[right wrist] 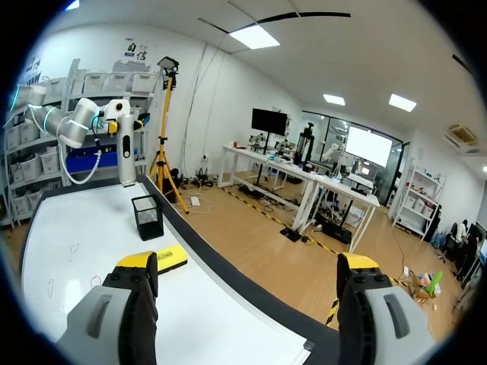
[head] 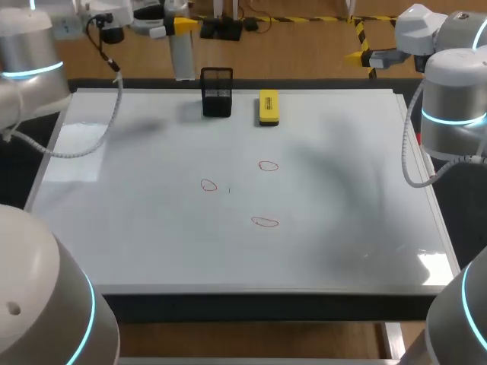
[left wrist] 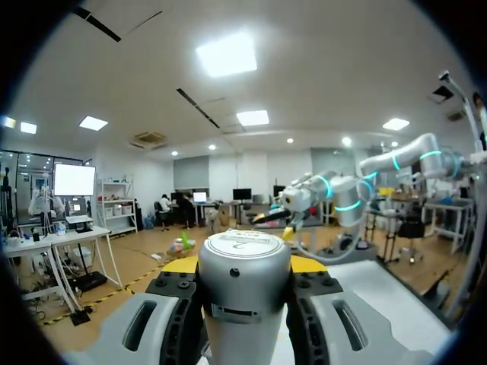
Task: Pick up the inspection probe, press it on each red-marked spot on the whiteboard one by one, put down the probe, pick up the eraser, and wipe off all the red marks.
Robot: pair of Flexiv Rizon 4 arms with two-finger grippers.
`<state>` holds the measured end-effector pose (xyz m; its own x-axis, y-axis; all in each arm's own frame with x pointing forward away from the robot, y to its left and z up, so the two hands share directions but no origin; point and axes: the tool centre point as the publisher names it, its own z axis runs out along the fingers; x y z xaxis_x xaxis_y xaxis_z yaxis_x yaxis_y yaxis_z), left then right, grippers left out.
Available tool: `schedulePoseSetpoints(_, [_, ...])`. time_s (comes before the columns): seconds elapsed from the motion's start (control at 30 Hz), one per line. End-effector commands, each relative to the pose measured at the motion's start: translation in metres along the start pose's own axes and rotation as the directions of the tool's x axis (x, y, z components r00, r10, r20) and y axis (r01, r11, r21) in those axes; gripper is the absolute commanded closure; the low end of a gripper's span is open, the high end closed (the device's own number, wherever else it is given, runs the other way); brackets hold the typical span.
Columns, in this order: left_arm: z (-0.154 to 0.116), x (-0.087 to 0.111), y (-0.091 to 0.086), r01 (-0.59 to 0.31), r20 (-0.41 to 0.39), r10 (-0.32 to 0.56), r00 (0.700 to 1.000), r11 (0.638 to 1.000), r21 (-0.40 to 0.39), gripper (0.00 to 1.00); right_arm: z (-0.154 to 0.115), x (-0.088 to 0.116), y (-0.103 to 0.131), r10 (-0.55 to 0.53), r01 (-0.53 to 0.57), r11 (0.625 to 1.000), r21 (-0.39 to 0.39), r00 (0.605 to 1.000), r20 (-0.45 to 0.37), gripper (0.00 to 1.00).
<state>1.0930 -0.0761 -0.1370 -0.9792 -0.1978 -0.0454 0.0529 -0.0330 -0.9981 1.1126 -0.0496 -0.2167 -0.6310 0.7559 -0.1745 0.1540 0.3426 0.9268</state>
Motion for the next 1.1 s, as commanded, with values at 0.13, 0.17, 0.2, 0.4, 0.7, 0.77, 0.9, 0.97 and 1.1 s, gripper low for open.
schedulePoseSetpoints(0.13, [-0.045, 0.022, 0.006, -0.027, 0.189, 0.026, 0.982, 1.000, 0.003, 1.00, 0.000, 0.000, 0.000, 0.000, 0.000, 1.000, 0.001, 1.000, -0.001, 0.00])
schedulePoseSetpoints(0.17, [-0.049, 0.024, 0.007, -0.031, 0.194, 0.029, 0.981, 1.000, 0.004, 1.00, 0.000, 0.000, 0.000, 0.000, 0.000, 1.000, 0.001, 1.000, -0.001, 0.00])
schedulePoseSetpoints(0.2, [-0.053, 0.025, 0.008, -0.040, 0.199, 0.038, 0.979, 0.999, 0.003, 1.00, 0.000, 0.000, 0.000, 0.000, 0.000, 1.000, 0.001, 1.000, -0.001, 0.00])
schedulePoseSetpoints(0.4, [-0.075, 0.029, 0.018, -0.050, 0.222, 0.051, 0.974, 0.999, -0.008, 1.00, 0.000, 0.000, 0.000, 0.000, 0.000, 1.000, 0.001, 1.000, -0.001, 0.00])
schedulePoseSetpoints(0.7, [-0.093, 0.035, 0.035, -0.074, 0.222, 0.080, 0.972, 0.997, -0.039, 1.00, 0.000, 0.000, 0.000, 0.000, 0.000, 1.000, 0.001, 1.000, -0.001, 0.00])
schedulePoseSetpoints(0.77, [-0.096, 0.037, 0.036, -0.079, 0.221, 0.089, 0.971, 0.995, -0.055, 1.00, 0.000, 0.000, 0.000, 0.000, 0.000, 1.000, 0.001, 1.000, -0.001, 0.00])
schedulePoseSetpoints(0.9, [-0.104, 0.040, 0.036, -0.063, 0.248, 0.087, 0.965, 0.993, -0.101, 1.00, 0.000, 0.000, 0.000, 0.000, 0.000, 1.000, 0.001, 1.000, -0.001, 0.00])
schedulePoseSetpoints(0.97, [-0.104, 0.040, 0.036, -0.063, 0.248, 0.087, 0.965, 0.993, -0.101, 1.00, 0.000, 0.000, 0.000, 0.000, 0.000, 1.000, 0.001, 1.000, -0.001, 0.00])
schedulePoseSetpoints(1.1, [-0.104, 0.040, 0.036, -0.063, 0.248, 0.087, 0.965, 0.993, -0.101, 1.00, 0.000, 0.000, 0.000, 0.000, 0.000, 1.000, 0.001, 1.000, -0.001, 0.00])
